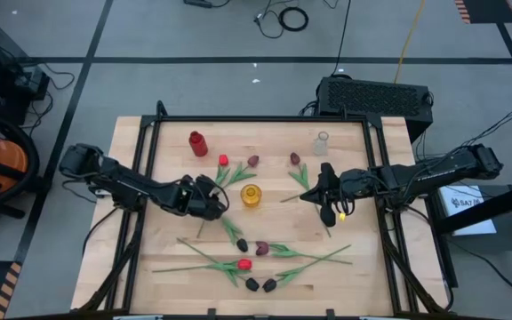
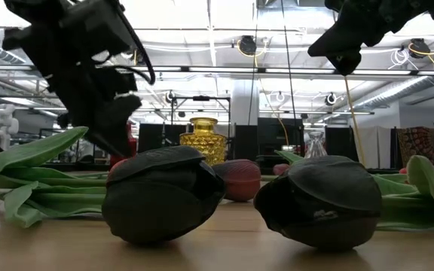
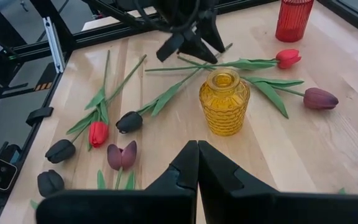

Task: Sort flowers into vase by color
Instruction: Put the top left red flower into the red vase

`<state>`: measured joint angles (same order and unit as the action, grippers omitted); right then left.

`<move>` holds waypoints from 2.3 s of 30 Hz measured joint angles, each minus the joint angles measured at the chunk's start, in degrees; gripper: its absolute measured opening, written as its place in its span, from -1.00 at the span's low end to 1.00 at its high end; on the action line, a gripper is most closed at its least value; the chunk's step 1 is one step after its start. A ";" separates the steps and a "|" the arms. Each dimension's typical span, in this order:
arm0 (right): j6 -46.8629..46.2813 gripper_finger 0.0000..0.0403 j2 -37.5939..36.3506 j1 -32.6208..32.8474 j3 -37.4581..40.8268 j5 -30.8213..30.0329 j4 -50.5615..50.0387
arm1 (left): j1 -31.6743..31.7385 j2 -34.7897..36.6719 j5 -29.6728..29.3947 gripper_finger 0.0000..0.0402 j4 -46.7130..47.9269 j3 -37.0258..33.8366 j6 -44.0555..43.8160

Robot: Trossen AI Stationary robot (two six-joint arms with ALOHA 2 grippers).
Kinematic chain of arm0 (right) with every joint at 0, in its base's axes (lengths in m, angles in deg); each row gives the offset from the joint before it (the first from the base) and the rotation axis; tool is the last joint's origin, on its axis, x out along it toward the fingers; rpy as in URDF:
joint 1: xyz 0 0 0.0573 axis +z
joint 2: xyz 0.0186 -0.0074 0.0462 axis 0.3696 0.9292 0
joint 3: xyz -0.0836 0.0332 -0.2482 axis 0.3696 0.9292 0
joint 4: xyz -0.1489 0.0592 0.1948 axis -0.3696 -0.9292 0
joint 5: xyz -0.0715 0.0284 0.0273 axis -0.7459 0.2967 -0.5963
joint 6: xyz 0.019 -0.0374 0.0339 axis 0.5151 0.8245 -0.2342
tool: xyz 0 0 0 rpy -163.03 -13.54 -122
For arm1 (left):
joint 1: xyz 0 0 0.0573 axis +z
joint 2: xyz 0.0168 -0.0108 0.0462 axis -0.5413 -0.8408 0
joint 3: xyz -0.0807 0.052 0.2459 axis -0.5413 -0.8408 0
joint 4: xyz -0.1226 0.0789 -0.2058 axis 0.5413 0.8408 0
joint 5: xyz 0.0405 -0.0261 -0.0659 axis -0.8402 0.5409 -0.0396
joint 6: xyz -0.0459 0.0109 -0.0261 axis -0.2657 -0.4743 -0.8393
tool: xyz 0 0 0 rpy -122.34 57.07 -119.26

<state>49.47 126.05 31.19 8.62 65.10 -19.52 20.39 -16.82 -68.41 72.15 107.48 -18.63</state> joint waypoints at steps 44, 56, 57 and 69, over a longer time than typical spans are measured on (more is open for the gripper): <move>0.34 -1.00 0.00 -0.01 0.02 0.07 0.09 | 3.78 -1.80 6.23 -0.89 -1.68 0.90 -0.07; -0.67 -1.00 0.00 -0.01 0.04 0.31 0.13 | 2.51 1.13 7.10 -0.89 -0.32 0.20 0.11; -0.68 -1.00 0.00 0.00 0.04 0.31 0.15 | 2.51 1.13 7.10 -0.89 -0.25 -0.02 0.11; -0.68 -1.00 0.00 -0.02 0.04 0.28 0.16 | 1.85 1.16 6.18 -0.86 -0.95 -0.76 0.50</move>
<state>48.79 126.05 31.17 8.66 65.38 -19.36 22.24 -15.67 -62.23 71.20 106.72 -18.13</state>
